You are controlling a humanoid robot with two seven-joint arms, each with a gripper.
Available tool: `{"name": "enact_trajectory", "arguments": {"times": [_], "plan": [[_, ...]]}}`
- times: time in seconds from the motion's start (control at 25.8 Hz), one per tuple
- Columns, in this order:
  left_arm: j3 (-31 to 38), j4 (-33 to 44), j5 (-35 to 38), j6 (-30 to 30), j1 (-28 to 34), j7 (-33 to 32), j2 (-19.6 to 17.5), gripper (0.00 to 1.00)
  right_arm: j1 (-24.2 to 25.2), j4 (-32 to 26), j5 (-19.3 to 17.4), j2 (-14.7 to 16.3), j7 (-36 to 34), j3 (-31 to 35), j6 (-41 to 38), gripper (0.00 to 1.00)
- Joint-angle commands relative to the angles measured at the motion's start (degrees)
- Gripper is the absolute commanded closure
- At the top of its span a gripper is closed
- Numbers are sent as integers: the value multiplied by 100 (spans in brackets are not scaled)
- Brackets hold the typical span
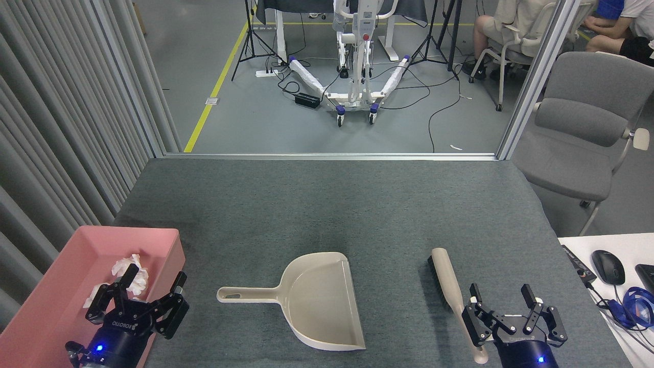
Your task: Sweep and dump garbage into bin
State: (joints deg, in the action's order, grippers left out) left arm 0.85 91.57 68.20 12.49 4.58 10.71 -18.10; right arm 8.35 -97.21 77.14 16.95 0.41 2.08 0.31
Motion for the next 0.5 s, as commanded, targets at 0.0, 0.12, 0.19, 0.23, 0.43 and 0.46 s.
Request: {"name": "enact_trajectory", "arguments": {"times": [0.0, 0.12, 0.19, 0.23, 0.43, 0.46], "plan": [[-6, -131, 229, -18, -10, 1, 8, 1, 9, 0, -6, 63, 29, 3, 13, 2], [3, -157, 238, -18, -10, 1, -19, 1, 27, 0, -33, 134, 29, 12, 4, 2], [-6, -131, 229, -36, 8, 1, -45, 1, 36, 0, -33, 142, 29, 12, 13, 2], [-6, -122, 229, -27, 8, -7, -36, 1, 36, 0, -33, 151, 29, 12, 13, 2], [3, -113, 220, -18, -1, -25, -10, 1, 44, -9, -50, 213, 29, 12, 13, 2], [3, -113, 220, -10, -10, -25, -36, 1, 44, 0, -50, 213, 29, 12, 13, 2]]}}
